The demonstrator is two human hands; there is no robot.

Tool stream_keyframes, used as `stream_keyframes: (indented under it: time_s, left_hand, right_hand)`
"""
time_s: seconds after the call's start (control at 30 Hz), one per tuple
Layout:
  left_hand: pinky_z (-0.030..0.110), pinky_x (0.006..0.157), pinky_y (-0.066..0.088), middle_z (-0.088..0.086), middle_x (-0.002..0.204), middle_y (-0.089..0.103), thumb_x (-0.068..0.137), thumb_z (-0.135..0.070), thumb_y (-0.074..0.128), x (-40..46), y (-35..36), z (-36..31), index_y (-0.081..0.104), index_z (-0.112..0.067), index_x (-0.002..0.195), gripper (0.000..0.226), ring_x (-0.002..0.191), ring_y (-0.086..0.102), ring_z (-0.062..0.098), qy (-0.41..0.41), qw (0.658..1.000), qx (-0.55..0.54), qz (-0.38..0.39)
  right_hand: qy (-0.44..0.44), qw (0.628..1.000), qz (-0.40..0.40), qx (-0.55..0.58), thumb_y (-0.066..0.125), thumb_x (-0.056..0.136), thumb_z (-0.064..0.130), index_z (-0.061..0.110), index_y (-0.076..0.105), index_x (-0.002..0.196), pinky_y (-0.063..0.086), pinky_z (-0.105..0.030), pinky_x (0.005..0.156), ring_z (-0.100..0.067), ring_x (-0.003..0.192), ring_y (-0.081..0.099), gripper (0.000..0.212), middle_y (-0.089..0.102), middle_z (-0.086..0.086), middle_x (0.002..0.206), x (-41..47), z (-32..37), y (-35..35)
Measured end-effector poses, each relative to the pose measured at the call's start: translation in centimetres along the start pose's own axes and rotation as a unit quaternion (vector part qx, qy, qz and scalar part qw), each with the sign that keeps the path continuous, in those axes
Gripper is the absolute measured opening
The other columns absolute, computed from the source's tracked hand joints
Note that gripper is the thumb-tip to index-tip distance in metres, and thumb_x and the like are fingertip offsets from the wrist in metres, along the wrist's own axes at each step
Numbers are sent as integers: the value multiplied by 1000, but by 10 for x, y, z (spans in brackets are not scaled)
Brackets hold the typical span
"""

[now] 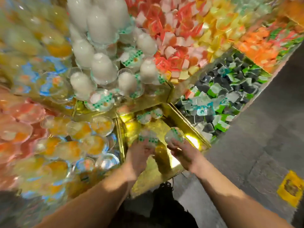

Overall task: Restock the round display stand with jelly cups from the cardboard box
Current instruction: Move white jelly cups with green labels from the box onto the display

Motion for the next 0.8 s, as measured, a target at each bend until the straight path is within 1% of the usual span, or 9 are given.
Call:
stream_keyframes:
  time_s: [0.03,0.1,0.23,0.33,0.4,0.47,0.6,0.7,0.8]
  left_hand:
    - [9,56,47,0,87,55,100,-4,49,5,2,0,54,-5,114,15,62,61,-5,0,999,-32,-29]
    - [15,43,43,3,68,57,97,-10,55,20,4,-2,57,-7,99,4,46,55,6,18,992,-66,-108]
    - [14,32,40,2,45,59,97,-14,59,52,9,-3,58,-7,84,15,32,52,9,19,965,-168,-201]
    - [20,38,47,3,64,67,95,-17,63,76,12,-6,63,-7,97,10,47,61,12,25,948,-202,-246]
    - [20,38,47,2,67,67,94,-17,64,84,11,-10,64,-11,102,10,46,61,10,25,940,-214,-263]
    - [20,36,44,-2,62,64,95,-18,64,98,7,-11,61,-15,91,5,41,59,7,23,934,-221,-278]
    - [17,37,48,-3,72,64,94,-22,66,117,-1,-13,63,-16,93,7,58,60,8,19,922,-267,-280]
    - [17,46,50,0,76,65,93,-24,67,129,-5,-16,64,-13,90,12,60,59,8,33,924,-266,-274]
    - [18,48,49,-1,72,66,93,-26,66,138,-6,-16,64,-13,89,14,56,59,7,36,929,-251,-270]
  right_hand:
    - [14,999,14,-27,54,96,4,13,56,106,45,-22,54,-13,64,61,13,67,-3,75,11,7,-5]
    - [41,995,29,-82,56,97,9,15,56,112,42,-22,54,-14,69,59,17,66,-4,83,34,18,-14]
    - [106,987,-18,-123,64,94,17,12,52,128,45,-22,49,-14,65,60,37,66,-8,91,78,24,-26]
    - [125,982,-30,-136,64,95,19,10,53,125,48,-21,45,-12,59,64,33,66,-7,87,108,24,-28]
    - [125,984,-32,-127,65,94,20,11,53,124,52,-26,58,-17,76,68,34,69,-9,94,120,24,-27]
    - [125,983,-23,-135,66,93,20,10,52,130,54,-30,66,-19,83,68,41,70,-9,100,138,20,-24]
    - [117,978,-15,-170,65,95,23,12,51,133,48,-19,47,-5,65,66,42,65,-2,91,163,13,-19]
    - [120,972,-34,-198,71,90,33,23,58,123,52,-26,72,-12,93,68,37,69,0,105,176,5,-21]
    - [119,967,-57,-218,76,82,42,31,60,116,45,-27,65,-17,96,64,39,71,1,102,182,0,-24]
Point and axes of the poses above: each hand's wrist, its own x-axis towards the middle knuckle, its own y-axis out of the palm, z = x × y, the point moved 2 cm from there along x, towards the middle knuckle
